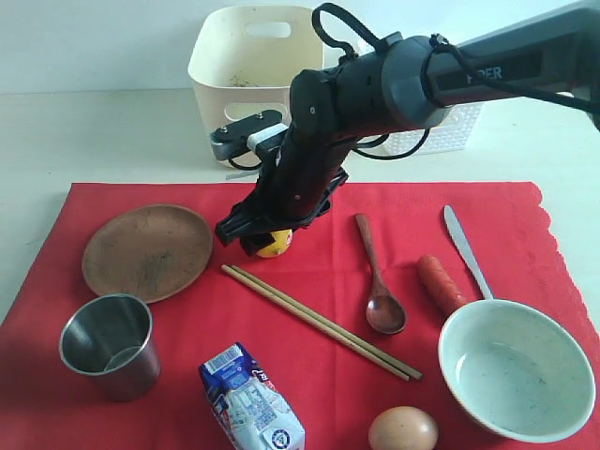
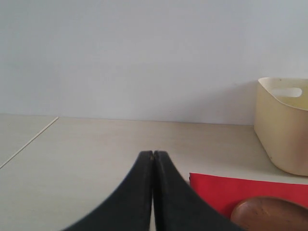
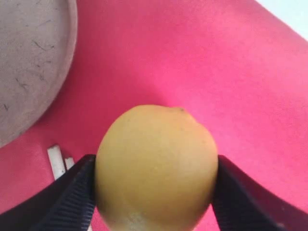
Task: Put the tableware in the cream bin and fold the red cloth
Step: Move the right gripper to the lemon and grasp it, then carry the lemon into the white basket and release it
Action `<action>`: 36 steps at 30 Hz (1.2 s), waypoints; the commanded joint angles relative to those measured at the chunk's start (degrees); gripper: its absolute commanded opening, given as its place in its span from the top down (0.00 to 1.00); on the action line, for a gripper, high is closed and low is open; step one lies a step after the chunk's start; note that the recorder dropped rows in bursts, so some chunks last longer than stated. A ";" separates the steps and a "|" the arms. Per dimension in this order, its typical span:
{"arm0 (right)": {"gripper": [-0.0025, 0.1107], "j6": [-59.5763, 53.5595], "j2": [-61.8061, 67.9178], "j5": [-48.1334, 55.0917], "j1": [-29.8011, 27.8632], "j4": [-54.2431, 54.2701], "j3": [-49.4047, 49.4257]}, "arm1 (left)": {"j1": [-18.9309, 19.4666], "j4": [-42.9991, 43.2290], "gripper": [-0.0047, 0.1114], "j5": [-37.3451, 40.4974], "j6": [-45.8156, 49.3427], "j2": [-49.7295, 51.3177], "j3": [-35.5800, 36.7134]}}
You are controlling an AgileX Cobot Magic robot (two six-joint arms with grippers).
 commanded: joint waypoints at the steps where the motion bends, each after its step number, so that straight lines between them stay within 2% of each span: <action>1: 0.68 -0.61 -0.06 0.32 0.08 -0.66 0.13 | 0.14 0.05 0.94 -0.11 0.16 -0.33 0.14; 8: 0.98 -0.61 -2.84 4.43 -0.02 -1.07 0.13 | 0.14 0.05 0.94 -0.11 0.16 -0.33 0.14; 14: 0.98 -0.61 -8.42 4.78 -0.10 -2.50 0.13 | 0.14 0.05 0.94 -0.11 0.16 -0.33 0.14; 21: 0.98 1.51 -14.70 4.64 -1.71 -13.90 0.13 | 0.14 0.05 0.94 -0.11 0.16 -0.33 0.14; 26: 0.98 5.94 -16.18 1.27 -7.50 -20.46 0.13 | 0.14 0.05 0.94 -0.11 0.16 -0.33 0.14; 36: 0.98 10.00 -12.96 -14.70 -21.09 -19.95 0.13 | 0.14 0.05 0.94 -0.11 0.16 -0.33 0.14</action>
